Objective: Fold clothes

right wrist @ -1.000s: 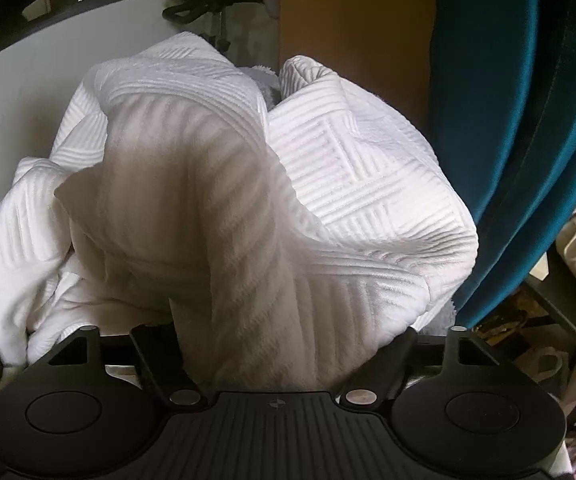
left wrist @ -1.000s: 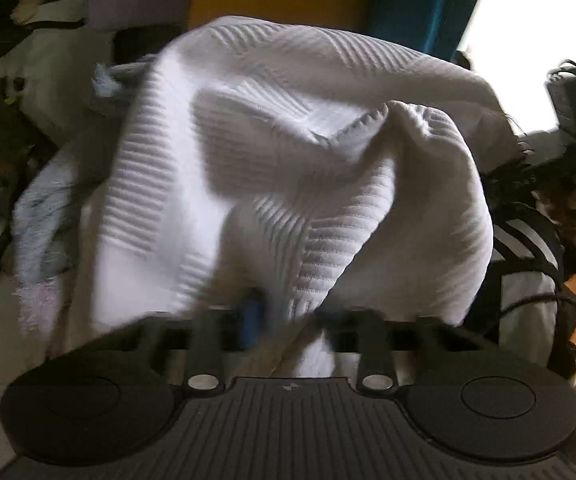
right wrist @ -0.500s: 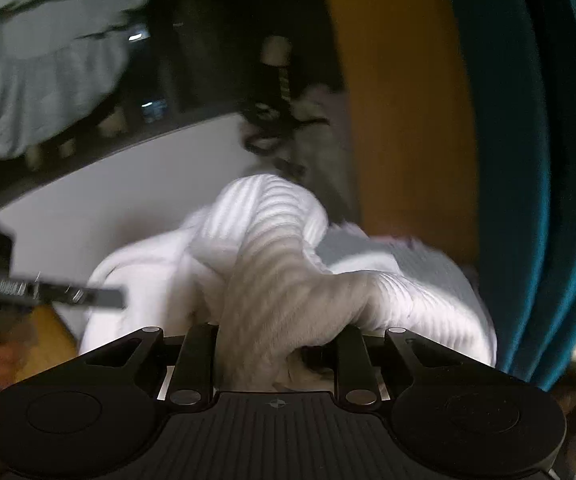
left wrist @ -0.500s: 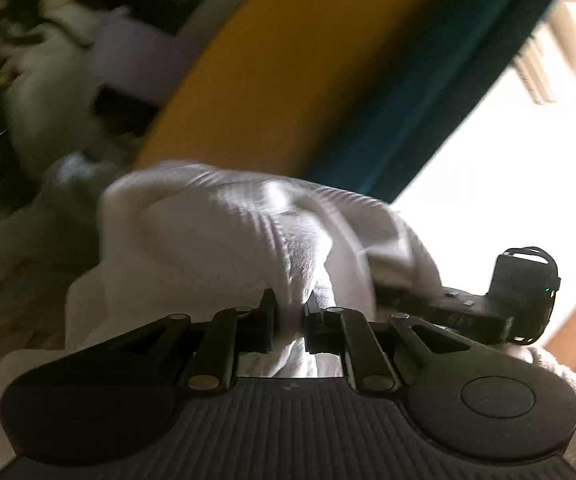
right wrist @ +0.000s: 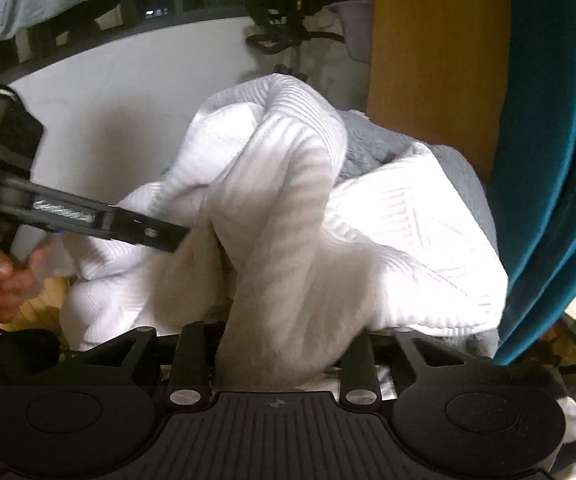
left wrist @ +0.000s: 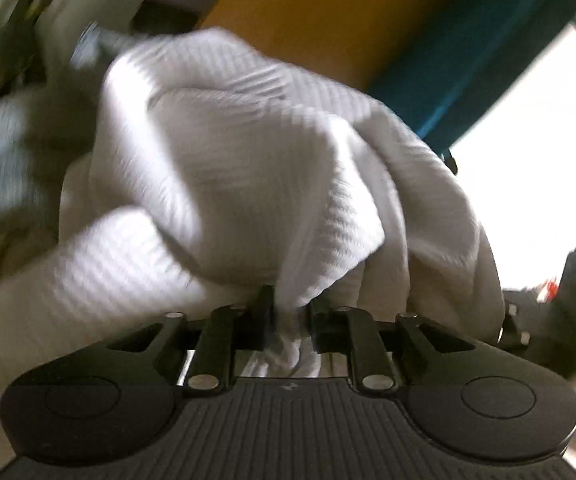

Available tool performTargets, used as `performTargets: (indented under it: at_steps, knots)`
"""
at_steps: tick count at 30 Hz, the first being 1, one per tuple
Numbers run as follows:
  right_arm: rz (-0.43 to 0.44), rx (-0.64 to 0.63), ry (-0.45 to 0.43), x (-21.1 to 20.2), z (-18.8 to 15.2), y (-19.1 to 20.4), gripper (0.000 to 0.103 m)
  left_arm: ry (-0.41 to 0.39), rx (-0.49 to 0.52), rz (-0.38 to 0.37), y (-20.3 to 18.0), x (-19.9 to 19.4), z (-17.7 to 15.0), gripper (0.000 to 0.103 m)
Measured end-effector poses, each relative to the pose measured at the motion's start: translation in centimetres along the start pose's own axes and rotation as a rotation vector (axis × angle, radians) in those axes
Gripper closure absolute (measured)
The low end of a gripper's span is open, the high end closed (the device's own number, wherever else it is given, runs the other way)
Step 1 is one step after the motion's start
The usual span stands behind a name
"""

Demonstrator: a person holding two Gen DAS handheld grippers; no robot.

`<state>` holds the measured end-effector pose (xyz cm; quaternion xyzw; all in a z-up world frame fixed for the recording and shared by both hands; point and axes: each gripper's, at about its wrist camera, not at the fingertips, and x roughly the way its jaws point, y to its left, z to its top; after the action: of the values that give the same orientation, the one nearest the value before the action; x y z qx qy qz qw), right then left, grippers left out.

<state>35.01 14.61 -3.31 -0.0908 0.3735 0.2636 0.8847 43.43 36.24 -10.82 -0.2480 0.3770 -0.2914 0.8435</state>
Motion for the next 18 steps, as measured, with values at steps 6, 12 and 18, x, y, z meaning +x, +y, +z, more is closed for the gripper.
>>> performTargets:
  at_steps: [6, 12, 18]
  knots:
    - [-0.048, -0.058, -0.072, -2.1, 0.5, 0.6, 0.021, -0.082, 0.240, 0.145, -3.3, -4.2, 1.0, 0.039]
    - [-0.098, -0.148, -0.108, -3.8, 0.3, 1.1, 0.001, -0.106, 0.364, 0.140, -3.0, -8.5, 1.7, 0.013]
    - [-0.183, -0.134, -0.109, -3.0, -0.3, -0.2, 0.001, 0.003, 0.297, 0.196, 2.0, -8.5, -0.5, 0.013]
